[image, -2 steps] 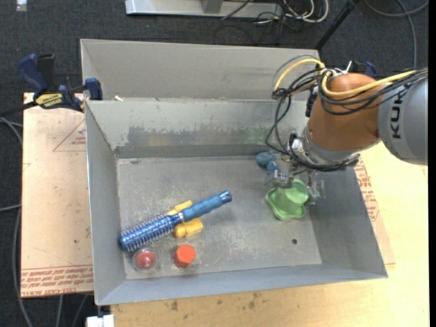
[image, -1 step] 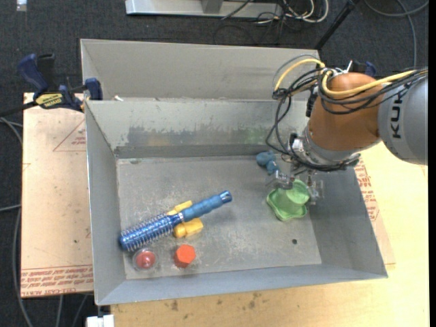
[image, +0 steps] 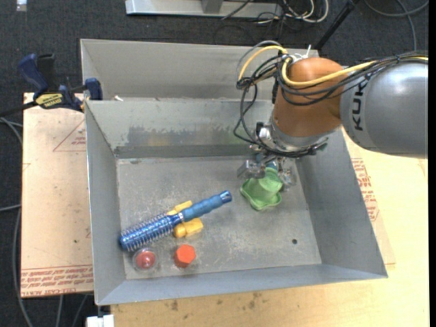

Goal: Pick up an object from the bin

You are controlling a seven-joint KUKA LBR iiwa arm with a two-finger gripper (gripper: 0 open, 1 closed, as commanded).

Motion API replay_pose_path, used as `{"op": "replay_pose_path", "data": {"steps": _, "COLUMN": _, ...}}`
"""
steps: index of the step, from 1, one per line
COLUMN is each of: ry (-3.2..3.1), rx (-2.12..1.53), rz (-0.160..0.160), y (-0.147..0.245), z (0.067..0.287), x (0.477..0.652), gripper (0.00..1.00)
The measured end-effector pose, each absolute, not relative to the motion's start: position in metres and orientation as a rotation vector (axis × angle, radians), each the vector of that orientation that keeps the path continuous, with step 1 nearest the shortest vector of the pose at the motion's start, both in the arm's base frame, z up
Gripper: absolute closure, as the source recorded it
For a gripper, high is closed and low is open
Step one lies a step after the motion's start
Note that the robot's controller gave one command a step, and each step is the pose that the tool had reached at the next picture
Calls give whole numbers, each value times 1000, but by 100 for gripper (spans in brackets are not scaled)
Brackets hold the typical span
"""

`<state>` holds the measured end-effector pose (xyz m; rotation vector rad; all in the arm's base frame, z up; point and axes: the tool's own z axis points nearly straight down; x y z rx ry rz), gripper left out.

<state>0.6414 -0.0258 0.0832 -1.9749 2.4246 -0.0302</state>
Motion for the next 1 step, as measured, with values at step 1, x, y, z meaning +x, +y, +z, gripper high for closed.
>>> {"op": "replay_pose_path", "data": {"steps": 1, "ry": 2430, "rx": -1979, "rz": -7, "y": -27, "z": 203, "x": 584, "gripper": 100}}
